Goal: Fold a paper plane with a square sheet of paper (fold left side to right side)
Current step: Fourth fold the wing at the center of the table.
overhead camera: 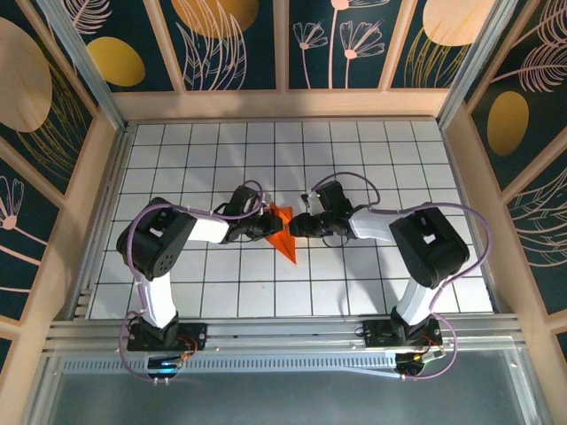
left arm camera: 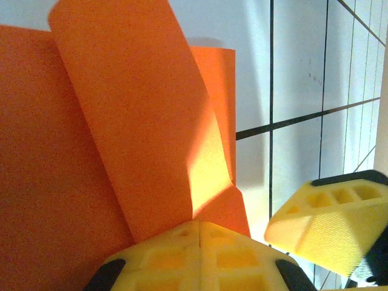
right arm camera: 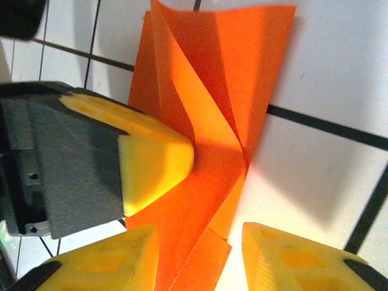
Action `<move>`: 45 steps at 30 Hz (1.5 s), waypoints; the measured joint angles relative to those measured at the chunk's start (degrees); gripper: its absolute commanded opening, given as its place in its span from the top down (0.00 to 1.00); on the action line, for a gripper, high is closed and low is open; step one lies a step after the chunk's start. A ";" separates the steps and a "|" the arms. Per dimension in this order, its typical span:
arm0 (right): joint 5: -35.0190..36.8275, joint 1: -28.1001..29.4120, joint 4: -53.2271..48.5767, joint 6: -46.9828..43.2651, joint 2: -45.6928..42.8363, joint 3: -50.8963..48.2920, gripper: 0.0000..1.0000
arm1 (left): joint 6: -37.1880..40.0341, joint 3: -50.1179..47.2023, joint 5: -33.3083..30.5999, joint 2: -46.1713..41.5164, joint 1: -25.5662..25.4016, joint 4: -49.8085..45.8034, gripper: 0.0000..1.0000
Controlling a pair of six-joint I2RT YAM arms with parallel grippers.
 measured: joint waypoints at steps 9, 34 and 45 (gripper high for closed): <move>-2.23 0.15 -4.07 -0.11 -5.38 -0.13 0.91 | 0.00 0.00 -0.02 0.00 0.00 0.00 1.00; -4.11 7.32 -4.35 3.43 -2.34 -3.15 0.99 | 0.02 0.00 -0.04 -0.04 0.00 -0.04 1.00; -2.80 7.48 -6.08 2.58 -2.10 -3.37 0.99 | 0.44 0.02 -0.22 -0.04 -0.11 -0.09 1.00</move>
